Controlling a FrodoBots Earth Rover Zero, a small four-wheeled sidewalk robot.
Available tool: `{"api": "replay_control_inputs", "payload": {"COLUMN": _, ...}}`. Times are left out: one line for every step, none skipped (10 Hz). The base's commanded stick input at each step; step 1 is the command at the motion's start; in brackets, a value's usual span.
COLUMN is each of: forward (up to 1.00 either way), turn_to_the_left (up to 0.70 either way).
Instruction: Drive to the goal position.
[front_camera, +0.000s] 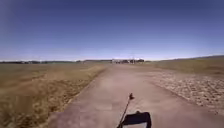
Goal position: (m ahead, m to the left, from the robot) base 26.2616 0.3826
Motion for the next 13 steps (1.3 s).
{"api": "replay_control_inputs", "payload": {"forward": 1.00, "turn_to_the_left": 0.00}}
{"api": "replay_control_inputs", "payload": {"forward": 1.00, "turn_to_the_left": 0.00}}
{"api": "replay_control_inputs", "payload": {"forward": 1.00, "turn_to_the_left": 0.00}}
{"api": "replay_control_inputs", "payload": {"forward": 1.00, "turn_to_the_left": 0.00}}
{"api": "replay_control_inputs", "payload": {"forward": 1.00, "turn_to_the_left": 0.00}}
{"api": "replay_control_inputs", "payload": {"forward": 1.00, "turn_to_the_left": 0.00}}
{"api": "replay_control_inputs", "payload": {"forward": 1.00, "turn_to_the_left": 0.00}}
{"api": "replay_control_inputs", "payload": {"forward": 1.00, "turn_to_the_left": 0.00}}
{"api": "replay_control_inputs", "payload": {"forward": 1.00, "turn_to_the_left": 0.00}}
{"api": "replay_control_inputs", "payload": {"forward": 1.00, "turn_to_the_left": 0.00}}
{"api": "replay_control_inputs", "payload": {"forward": 1.00, "turn_to_the_left": 0.00}}
{"api": "replay_control_inputs", "payload": {"forward": 1.00, "turn_to_the_left": 0.00}}
{"api": "replay_control_inputs", "payload": {"forward": 1.00, "turn_to_the_left": 0.00}}
